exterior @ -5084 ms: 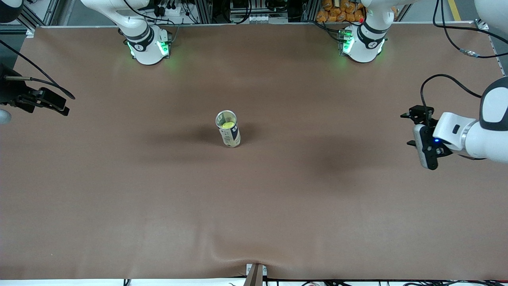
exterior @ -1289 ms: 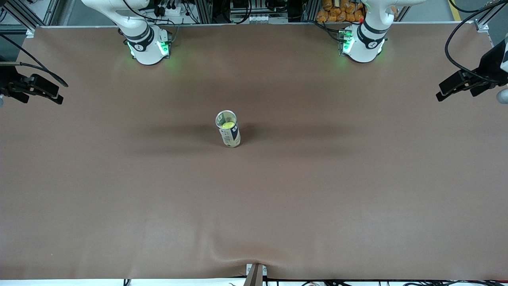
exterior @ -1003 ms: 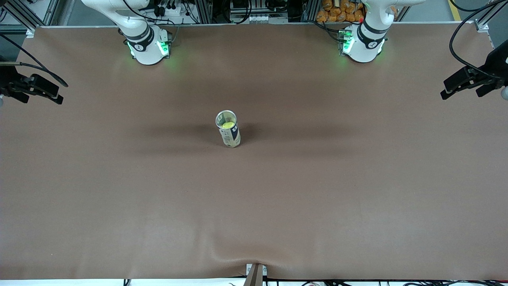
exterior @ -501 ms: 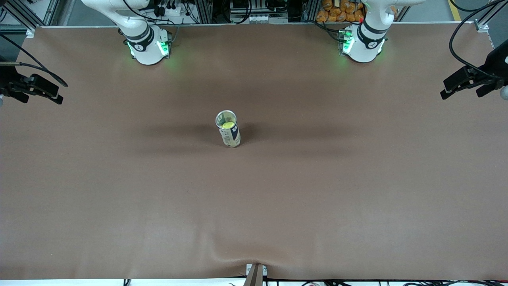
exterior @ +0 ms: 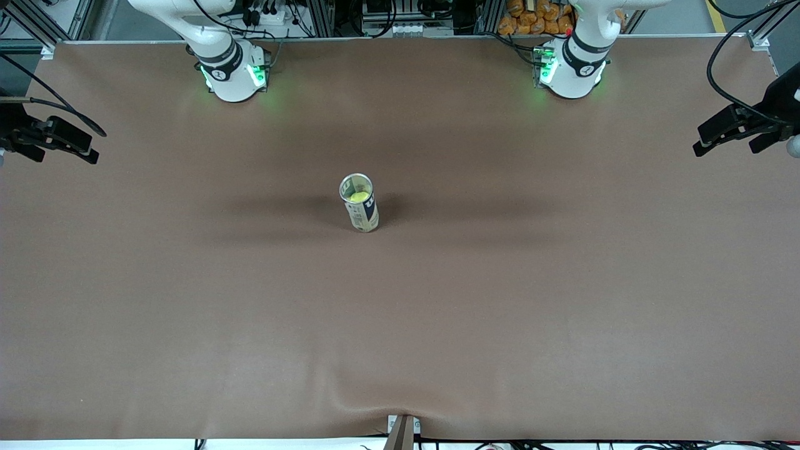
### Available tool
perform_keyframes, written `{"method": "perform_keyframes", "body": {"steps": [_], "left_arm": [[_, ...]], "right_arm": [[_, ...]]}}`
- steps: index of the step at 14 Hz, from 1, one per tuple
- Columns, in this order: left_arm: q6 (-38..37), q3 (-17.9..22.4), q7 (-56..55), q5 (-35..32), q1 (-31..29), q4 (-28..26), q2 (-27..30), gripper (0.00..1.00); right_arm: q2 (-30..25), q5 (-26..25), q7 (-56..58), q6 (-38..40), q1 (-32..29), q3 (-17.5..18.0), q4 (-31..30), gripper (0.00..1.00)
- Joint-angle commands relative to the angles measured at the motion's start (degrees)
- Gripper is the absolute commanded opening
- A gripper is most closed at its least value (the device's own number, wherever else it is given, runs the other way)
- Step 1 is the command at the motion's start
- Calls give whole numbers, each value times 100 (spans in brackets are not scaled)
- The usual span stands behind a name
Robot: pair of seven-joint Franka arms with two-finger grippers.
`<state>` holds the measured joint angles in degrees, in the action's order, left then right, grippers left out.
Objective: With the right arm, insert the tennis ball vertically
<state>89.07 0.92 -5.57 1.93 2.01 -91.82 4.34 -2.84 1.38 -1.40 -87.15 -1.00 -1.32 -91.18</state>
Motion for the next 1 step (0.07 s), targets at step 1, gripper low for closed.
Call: {"method": "perform_keyframes", "body": {"steps": [1], "left_arm": [[-12,-4,82,-9,-8,24,6,100]], "right_arm": [[-33,-59,8,57,29,-8,30,100]]}}
